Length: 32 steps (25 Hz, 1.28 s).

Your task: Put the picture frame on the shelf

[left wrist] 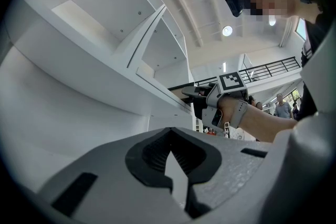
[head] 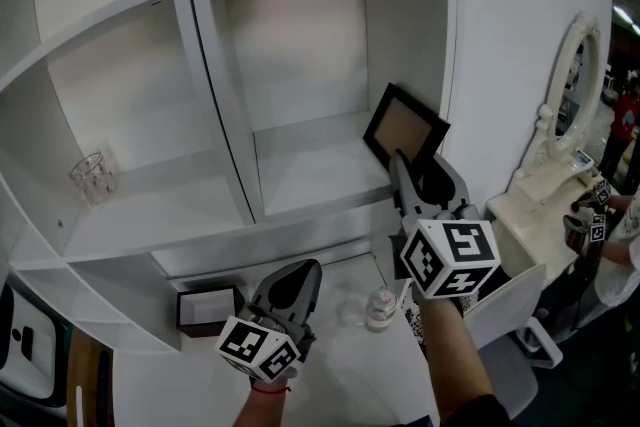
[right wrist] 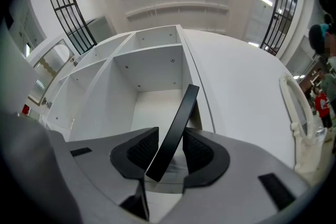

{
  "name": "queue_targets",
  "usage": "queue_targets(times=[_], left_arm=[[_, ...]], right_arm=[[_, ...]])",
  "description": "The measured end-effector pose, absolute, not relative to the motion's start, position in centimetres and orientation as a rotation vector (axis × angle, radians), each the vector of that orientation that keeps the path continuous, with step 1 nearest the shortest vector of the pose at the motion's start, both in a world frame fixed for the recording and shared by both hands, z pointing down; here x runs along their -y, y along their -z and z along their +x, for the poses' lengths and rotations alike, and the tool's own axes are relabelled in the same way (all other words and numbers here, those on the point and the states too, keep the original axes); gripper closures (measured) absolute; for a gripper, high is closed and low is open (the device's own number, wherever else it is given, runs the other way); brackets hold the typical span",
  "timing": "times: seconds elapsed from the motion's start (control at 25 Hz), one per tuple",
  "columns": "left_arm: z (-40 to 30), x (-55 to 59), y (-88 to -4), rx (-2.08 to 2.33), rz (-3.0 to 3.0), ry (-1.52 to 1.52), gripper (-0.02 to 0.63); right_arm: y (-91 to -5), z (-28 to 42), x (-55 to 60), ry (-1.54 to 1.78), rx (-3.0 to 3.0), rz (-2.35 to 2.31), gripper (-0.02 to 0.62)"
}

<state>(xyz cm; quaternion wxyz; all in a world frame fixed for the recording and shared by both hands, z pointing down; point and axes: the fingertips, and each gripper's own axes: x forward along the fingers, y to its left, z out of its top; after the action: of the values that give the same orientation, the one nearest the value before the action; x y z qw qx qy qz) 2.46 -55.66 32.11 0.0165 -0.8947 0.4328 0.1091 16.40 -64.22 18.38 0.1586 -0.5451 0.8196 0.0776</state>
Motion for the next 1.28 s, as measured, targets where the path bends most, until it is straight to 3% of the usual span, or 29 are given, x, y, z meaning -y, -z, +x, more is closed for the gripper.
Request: queue_targets(times=[0.56,1.28], left_arm=[[2.3,55.4,-32.4,-1.36,-2.779,-0.341,0.603],[2.1,54.8,-33.0,-1.424,-2.746,-0.339,0.603]], right_arm=[[-19.5,16.7,62.8,-0.233,-2.342,-1.55,0.433],[-22.8,17.1,60.4,-0.18,-2.431,-1.483,0.428]])
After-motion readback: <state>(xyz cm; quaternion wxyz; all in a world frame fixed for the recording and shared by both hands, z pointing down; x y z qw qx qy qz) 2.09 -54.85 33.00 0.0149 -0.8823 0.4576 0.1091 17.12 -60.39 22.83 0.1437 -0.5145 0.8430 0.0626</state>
